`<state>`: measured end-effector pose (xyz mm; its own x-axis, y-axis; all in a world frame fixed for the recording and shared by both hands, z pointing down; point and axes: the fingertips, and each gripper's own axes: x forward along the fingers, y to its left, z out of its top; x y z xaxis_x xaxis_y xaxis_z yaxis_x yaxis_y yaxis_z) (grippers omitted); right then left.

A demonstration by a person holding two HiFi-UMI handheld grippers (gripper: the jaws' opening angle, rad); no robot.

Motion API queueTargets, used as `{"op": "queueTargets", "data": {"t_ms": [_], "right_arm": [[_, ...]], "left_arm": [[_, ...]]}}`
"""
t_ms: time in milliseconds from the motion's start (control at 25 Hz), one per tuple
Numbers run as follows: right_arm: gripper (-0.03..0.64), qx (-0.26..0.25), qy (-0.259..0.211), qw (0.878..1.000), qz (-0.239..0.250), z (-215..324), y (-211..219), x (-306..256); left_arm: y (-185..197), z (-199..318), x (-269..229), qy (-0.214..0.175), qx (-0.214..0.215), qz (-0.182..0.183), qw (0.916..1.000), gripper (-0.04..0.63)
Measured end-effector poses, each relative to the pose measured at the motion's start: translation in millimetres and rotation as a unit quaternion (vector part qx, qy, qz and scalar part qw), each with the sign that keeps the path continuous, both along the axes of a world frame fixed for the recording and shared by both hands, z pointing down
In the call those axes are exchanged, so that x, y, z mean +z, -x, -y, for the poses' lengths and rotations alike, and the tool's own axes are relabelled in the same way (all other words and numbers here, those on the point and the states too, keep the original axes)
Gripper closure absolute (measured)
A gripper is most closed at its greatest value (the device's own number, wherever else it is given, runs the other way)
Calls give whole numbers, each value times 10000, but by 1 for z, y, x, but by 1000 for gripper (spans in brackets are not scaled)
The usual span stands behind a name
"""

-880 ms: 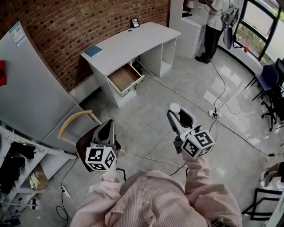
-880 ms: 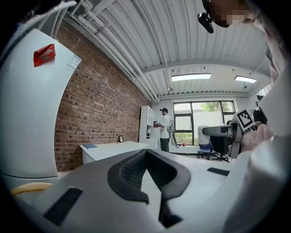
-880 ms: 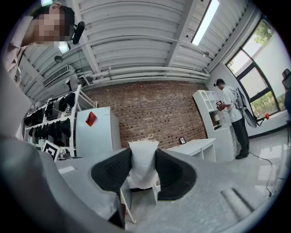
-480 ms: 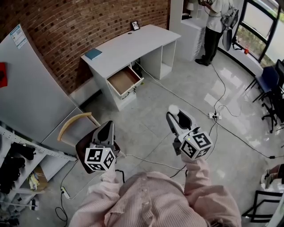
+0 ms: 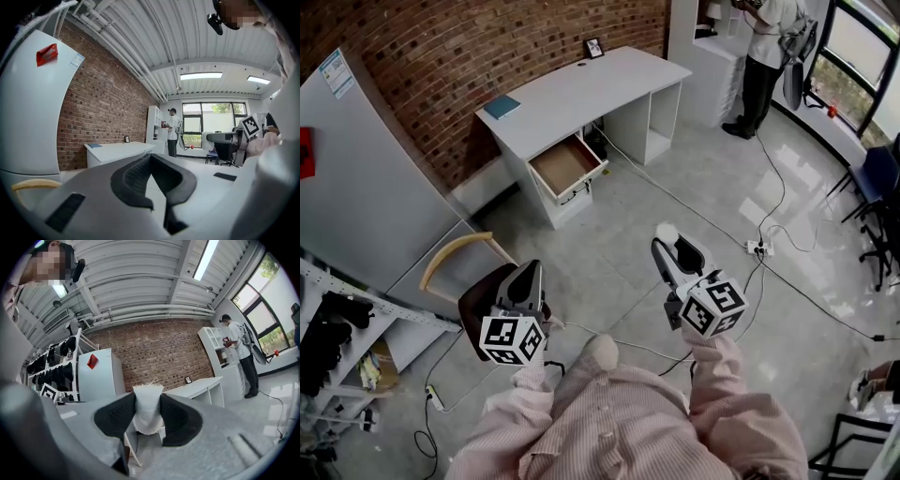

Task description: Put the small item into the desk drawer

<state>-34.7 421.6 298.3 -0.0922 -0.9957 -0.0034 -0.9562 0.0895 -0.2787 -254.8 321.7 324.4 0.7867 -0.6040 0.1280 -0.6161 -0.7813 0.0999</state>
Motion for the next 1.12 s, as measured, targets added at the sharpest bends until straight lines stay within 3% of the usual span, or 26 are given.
{"op": "queueTargets", "data": {"t_ms": [520,1120], "right_arm": [[456,-252,187,9994,155,65,-29,32],[456,-456,688,9965,123,232,-113,58]], "left_arm": [[-33,59,21,59,-159,-89,9998,597],[-143,218,47,460,-83,-156,9988,597]]}}
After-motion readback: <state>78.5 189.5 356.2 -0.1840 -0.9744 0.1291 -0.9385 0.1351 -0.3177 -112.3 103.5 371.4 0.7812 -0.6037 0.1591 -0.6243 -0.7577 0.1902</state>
